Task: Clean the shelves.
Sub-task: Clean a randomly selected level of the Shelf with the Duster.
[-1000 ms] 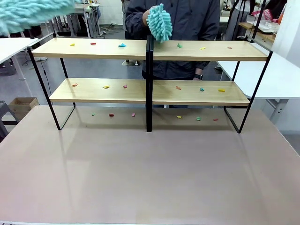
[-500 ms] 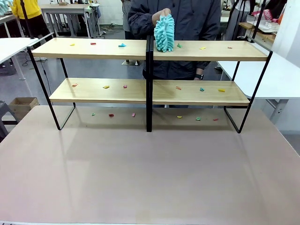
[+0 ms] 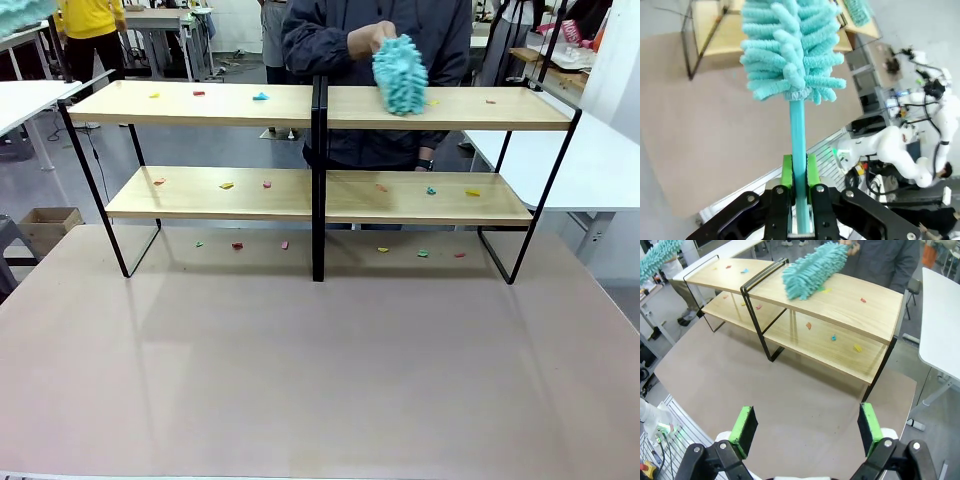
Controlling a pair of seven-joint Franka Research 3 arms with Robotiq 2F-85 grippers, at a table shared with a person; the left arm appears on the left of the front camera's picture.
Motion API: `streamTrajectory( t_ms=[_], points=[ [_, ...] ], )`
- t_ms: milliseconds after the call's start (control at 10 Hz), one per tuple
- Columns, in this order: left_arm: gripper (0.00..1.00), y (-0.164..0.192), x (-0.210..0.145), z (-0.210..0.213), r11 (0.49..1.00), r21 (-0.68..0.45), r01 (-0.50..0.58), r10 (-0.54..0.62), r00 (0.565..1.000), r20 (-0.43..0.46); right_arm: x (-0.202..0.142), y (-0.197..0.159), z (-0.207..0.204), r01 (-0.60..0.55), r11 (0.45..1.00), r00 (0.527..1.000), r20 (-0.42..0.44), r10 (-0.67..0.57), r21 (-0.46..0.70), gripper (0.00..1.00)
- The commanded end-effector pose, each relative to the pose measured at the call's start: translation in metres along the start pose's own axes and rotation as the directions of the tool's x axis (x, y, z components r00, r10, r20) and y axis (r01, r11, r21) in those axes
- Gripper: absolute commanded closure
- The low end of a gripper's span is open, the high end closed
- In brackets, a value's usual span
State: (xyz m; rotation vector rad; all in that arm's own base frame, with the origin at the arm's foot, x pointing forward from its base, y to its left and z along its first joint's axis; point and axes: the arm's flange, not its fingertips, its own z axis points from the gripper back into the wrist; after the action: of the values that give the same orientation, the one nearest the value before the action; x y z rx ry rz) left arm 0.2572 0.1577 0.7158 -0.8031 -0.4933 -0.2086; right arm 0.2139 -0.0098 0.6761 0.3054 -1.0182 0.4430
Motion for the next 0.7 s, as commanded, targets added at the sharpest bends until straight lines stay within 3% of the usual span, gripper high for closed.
streamTrajectory(
  t_ms=[0, 100, 300, 500, 600],
  points=[
    [0.87, -0.034, 0.029, -0.04, 0.998, -0.056, -0.008, 0.006, 0.999, -0.046, -0.001, 0.0, 0.0, 0.001, 1.0, 1.0, 0.0, -0.001, 0.003, 0.0],
    [0.87, -0.057, 0.043, -0.07, 0.996, -0.092, -0.014, 0.012, 0.999, -0.03, -0.001, 0.0, 0.0, 0.001, 1.0, 1.0, 0.0, -0.001, 0.003, 0.0],
    [0.87, -0.111, 0.056, -0.144, 0.988, -0.146, -0.058, 0.036, 0.988, -0.153, -0.001, 0.0, 0.0, 0.001, 1.0, 1.0, 0.0, -0.001, 0.003, 0.0],
    [0.87, -0.139, 0.059, -0.196, 0.983, -0.123, -0.134, 0.108, 0.974, -0.198, -0.001, 0.0, 0.0, 0.001, 1.0, 1.0, 0.0, -0.001, 0.003, 0.0],
    [0.87, -0.122, 0.056, -0.159, 0.989, -0.14, -0.041, 0.016, 0.984, -0.178, -0.001, 0.0, 0.0, 0.001, 1.0, 1.0, 0.0, -0.001, 0.003, 0.0]
  ],
)
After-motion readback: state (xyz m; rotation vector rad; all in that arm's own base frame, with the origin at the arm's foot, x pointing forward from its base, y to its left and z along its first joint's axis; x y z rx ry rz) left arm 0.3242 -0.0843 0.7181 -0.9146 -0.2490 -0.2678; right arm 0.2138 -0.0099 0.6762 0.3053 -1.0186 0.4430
